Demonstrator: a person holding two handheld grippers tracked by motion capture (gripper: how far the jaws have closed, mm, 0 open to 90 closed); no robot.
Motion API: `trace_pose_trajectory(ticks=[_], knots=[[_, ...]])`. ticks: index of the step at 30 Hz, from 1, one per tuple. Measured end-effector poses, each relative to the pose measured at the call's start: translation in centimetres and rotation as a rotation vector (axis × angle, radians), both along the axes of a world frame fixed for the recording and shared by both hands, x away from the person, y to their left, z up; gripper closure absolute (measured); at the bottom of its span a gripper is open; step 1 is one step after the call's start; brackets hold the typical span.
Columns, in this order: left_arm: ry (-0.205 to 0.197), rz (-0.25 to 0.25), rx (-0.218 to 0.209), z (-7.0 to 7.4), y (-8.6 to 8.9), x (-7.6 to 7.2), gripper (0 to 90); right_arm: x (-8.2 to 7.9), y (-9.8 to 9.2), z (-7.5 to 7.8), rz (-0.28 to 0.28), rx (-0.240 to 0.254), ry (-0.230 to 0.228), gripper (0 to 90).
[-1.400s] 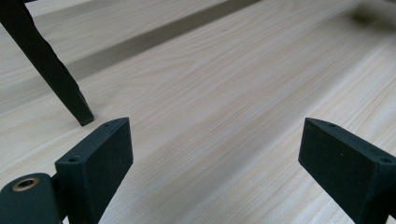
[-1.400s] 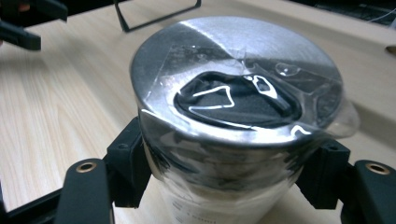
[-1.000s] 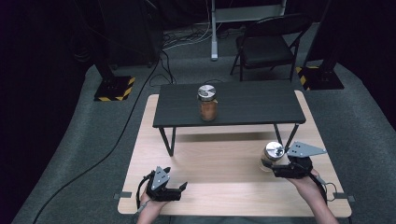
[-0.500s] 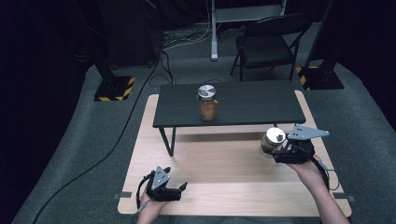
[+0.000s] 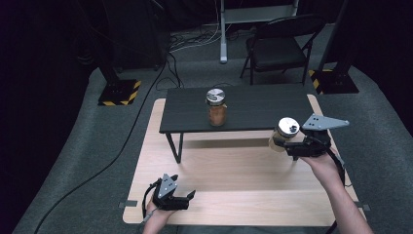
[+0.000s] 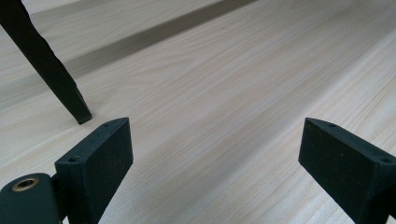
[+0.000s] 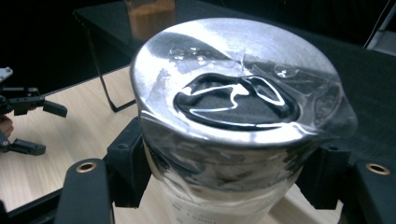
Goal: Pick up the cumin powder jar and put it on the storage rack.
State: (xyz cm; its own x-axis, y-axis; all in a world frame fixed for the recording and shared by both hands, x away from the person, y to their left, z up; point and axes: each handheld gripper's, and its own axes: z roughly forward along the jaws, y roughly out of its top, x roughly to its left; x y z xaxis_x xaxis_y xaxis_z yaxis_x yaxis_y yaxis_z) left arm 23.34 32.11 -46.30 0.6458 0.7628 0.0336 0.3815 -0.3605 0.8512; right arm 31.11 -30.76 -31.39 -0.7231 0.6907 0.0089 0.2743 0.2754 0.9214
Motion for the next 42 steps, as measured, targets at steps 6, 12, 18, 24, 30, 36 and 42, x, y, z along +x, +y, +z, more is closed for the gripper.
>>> trace_pose_trajectory(ticks=[6, 12, 18, 24, 30, 36, 42], knots=[[0.002, -0.001, 0.0, 0.0, 0.0, 0.0, 9.3, 0.3, 0.1, 1.4, -0.01, -0.003, -0.017, 29.6], [0.002, -0.002, 0.0, 0.0, 0.0, 0.0, 9.4, 1.1, 0.5, 2.5, -0.031, -0.004, -0.026, 29.7], [0.003, -0.003, 0.001, 0.0, 0.0, 0.1, 9.4, 2.1, 0.9, 3.2, -0.049, -0.009, -0.026, 29.6], [0.005, -0.003, 0.001, 0.0, 0.0, 0.1, 9.4, 3.2, 1.4, 4.1, -0.076, -0.025, -0.021, 29.7], [0.004, -0.005, 0.001, 0.0, 0.0, 0.1, 9.4, 4.4, 1.7, 4.6, -0.103, -0.033, -0.002, 29.7], [0.006, -0.006, 0.002, 0.0, 0.0, 0.2, 9.4, 5.6, 2.0, 4.8, -0.124, -0.038, 0.027, 29.6], [0.008, -0.006, 0.002, 0.0, 0.0, 0.2, 9.4, 6.5, 2.5, 4.9, -0.133, -0.049, 0.047, 29.6]])
